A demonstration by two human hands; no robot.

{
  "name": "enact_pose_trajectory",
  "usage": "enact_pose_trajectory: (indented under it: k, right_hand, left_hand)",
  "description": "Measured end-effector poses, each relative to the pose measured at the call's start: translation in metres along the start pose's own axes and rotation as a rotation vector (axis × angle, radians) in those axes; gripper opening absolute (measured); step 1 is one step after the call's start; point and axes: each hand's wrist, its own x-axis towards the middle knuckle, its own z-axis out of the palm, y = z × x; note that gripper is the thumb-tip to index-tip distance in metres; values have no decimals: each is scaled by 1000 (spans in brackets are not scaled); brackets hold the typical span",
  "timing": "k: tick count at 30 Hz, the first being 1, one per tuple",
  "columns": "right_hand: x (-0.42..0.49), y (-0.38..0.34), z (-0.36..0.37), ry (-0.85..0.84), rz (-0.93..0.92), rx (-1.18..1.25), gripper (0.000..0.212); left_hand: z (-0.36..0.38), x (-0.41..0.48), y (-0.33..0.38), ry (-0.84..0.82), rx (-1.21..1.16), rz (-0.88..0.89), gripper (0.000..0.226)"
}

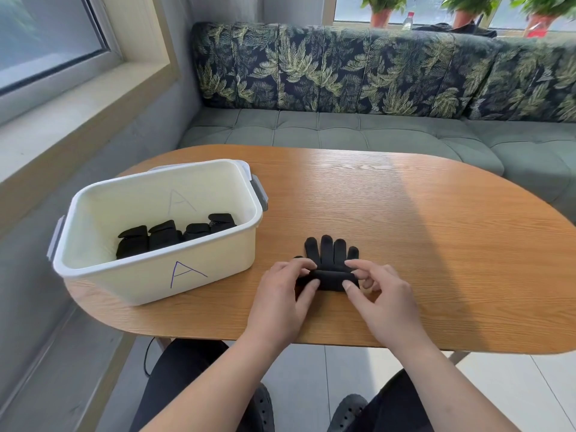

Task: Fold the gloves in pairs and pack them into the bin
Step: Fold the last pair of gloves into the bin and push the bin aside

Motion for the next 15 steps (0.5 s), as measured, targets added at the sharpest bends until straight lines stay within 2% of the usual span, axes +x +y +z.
enact_pose_trajectory:
  k: [4, 7, 15]
  right_hand:
    - [1, 2, 1, 2, 27, -2, 37]
    - [3, 2, 3, 25, 40, -31, 33]
    - [4, 8, 6, 62, -64, -132, 27]
  left_hand:
    - [0, 0, 0, 4, -21, -1, 26]
    - [3, 2, -2, 43, 69, 55, 28]
    - [10, 3, -4, 85, 245, 116, 38]
